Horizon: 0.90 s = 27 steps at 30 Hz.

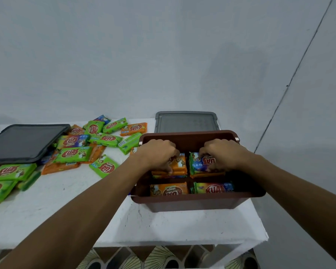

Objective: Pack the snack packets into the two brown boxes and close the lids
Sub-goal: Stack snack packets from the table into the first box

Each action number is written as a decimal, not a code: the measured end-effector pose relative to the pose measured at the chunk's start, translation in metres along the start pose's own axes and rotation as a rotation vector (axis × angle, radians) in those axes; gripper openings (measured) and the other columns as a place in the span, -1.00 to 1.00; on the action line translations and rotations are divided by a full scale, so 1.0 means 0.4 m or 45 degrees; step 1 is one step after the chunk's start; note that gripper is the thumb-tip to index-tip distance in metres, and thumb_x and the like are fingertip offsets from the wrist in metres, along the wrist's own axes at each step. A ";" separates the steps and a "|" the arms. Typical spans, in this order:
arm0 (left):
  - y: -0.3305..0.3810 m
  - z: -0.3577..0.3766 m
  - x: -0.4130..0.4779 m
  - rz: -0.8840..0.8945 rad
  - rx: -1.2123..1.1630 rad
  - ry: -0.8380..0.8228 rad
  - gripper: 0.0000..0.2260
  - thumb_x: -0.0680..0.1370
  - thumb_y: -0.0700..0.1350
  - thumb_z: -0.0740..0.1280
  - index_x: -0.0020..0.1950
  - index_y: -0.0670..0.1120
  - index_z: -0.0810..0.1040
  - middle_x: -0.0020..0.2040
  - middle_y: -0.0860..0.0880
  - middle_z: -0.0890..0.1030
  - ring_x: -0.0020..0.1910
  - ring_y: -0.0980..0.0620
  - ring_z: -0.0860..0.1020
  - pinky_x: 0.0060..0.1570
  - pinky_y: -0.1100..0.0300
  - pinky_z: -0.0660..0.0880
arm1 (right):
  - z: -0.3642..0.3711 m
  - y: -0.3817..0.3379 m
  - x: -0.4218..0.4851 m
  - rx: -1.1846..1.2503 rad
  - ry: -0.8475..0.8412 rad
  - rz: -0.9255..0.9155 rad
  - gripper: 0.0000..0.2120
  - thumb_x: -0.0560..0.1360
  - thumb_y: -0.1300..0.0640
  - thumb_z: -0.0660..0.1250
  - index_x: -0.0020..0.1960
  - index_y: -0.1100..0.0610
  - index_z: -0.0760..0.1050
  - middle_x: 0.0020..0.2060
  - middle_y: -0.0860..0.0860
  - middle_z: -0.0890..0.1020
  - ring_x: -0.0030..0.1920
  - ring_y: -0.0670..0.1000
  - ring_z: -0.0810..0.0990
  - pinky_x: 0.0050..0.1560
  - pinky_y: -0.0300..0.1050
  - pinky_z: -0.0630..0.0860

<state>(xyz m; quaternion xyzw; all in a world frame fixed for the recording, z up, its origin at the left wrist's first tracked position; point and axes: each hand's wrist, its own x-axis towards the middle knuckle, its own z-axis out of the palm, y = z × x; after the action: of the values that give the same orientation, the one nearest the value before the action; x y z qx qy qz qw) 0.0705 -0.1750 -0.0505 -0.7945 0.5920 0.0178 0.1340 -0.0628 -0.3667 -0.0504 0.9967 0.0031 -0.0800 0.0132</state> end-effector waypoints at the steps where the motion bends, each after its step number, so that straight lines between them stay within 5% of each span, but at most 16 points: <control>1: 0.001 0.001 0.003 -0.015 0.006 0.002 -0.41 0.42 0.23 0.42 0.38 0.01 0.44 0.20 -0.01 0.50 0.14 -0.07 0.52 -0.12 0.08 0.44 | 0.001 -0.001 0.000 -0.025 0.019 0.004 -0.53 0.43 -0.10 0.44 0.30 -0.10 0.44 0.18 -0.08 0.52 0.14 0.00 0.52 -0.01 -0.07 0.54; 4: -0.008 -0.009 0.004 -0.026 -0.045 -0.028 -0.45 0.40 0.26 0.42 0.30 0.02 0.50 0.18 0.01 0.54 0.13 -0.04 0.53 -0.01 0.05 0.52 | 0.000 0.001 0.004 -0.012 -0.008 0.011 -0.55 0.43 -0.08 0.44 0.29 -0.11 0.45 0.16 -0.11 0.53 0.13 -0.02 0.53 0.00 -0.06 0.55; 7: -0.061 -0.043 -0.033 -0.018 -0.435 -0.100 -0.54 0.46 0.23 0.39 0.24 -0.02 0.57 0.14 0.04 0.63 0.09 0.08 0.58 0.11 0.04 0.54 | -0.024 0.002 0.015 0.284 -0.006 0.009 -0.69 0.46 -0.02 0.43 0.19 -0.09 0.53 0.01 -0.16 0.60 -0.01 -0.13 0.59 0.01 -0.04 0.59; 15: -0.234 -0.014 -0.225 -0.326 -1.601 0.395 -0.76 0.54 -0.12 0.39 0.19 -0.10 0.60 0.07 -0.04 0.69 0.08 0.08 0.64 0.11 0.21 0.55 | -0.112 -0.138 0.146 0.600 0.368 -0.147 -0.85 0.56 0.12 0.31 0.07 0.02 0.62 -0.11 -0.09 0.68 -0.11 -0.12 0.62 -0.06 -0.15 0.56; 21: -0.444 0.172 -0.389 -0.652 -1.308 0.481 -0.92 0.51 -0.19 0.43 -0.04 -0.02 0.64 -0.07 -0.02 0.67 -0.08 0.15 0.62 0.10 0.09 0.53 | -0.158 -0.309 0.309 0.623 0.377 -0.234 -0.88 0.50 0.16 0.36 0.02 0.06 0.63 -0.25 -0.07 0.65 -0.23 -0.07 0.60 -0.18 -0.21 0.45; 27: -0.571 0.310 -0.471 -0.746 -0.825 0.297 -0.72 0.53 -0.21 0.38 0.25 -0.17 0.56 0.26 -0.14 0.54 0.26 -0.12 0.48 0.22 0.13 0.37 | -0.138 -0.498 0.469 0.366 -0.031 -0.198 -0.74 0.52 -0.02 0.34 0.19 0.00 0.55 0.01 -0.04 0.64 -0.08 -0.08 0.52 -0.01 -0.11 0.49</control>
<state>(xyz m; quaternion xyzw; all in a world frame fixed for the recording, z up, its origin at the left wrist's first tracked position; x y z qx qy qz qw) 0.2465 0.0905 -0.0907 -0.9262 0.3171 0.0740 -0.1899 0.1298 -0.1655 -0.0309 0.9840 0.0686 -0.0925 -0.1360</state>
